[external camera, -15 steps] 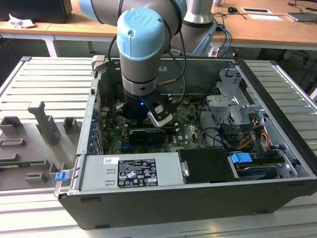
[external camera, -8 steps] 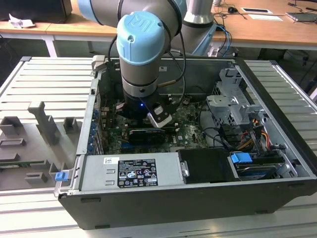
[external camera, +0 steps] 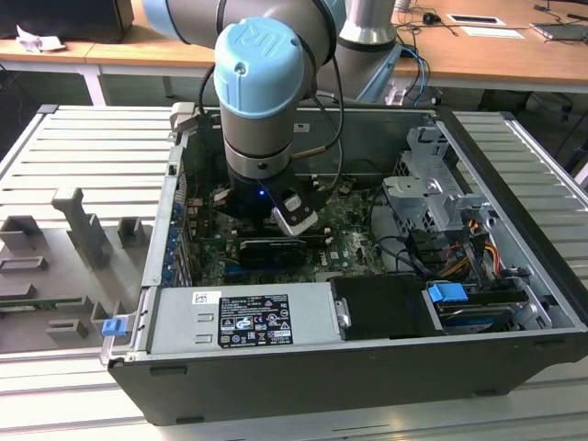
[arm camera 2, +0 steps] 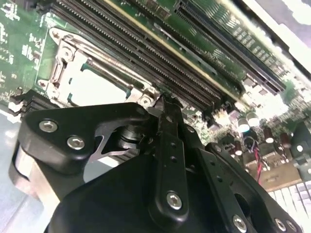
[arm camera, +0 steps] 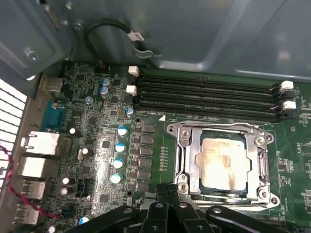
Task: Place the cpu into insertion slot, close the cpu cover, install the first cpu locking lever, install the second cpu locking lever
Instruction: 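Install the second cpu locking lever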
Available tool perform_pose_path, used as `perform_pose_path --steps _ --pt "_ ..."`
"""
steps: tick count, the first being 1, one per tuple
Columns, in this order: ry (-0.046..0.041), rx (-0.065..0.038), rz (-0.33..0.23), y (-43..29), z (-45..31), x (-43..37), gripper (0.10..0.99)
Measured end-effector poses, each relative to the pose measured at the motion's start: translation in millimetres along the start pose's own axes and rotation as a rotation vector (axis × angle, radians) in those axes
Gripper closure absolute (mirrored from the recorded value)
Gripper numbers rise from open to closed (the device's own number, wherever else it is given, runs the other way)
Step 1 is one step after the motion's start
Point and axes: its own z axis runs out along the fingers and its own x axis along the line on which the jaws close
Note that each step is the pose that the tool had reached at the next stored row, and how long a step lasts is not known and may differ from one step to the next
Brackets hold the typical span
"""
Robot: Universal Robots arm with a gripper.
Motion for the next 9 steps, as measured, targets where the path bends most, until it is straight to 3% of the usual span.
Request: perform_pose_path --steps 5,6,9 --pt "0.0001 0.0 0.0 3.3 -11.1 -0.1 0.98" --pt "0.0 -0.001 0.0 5.1 -17.1 -0.2 0.98" --pt "-0.0002 -0.001 0.0 5.7 -19.0 0.1 0.98"
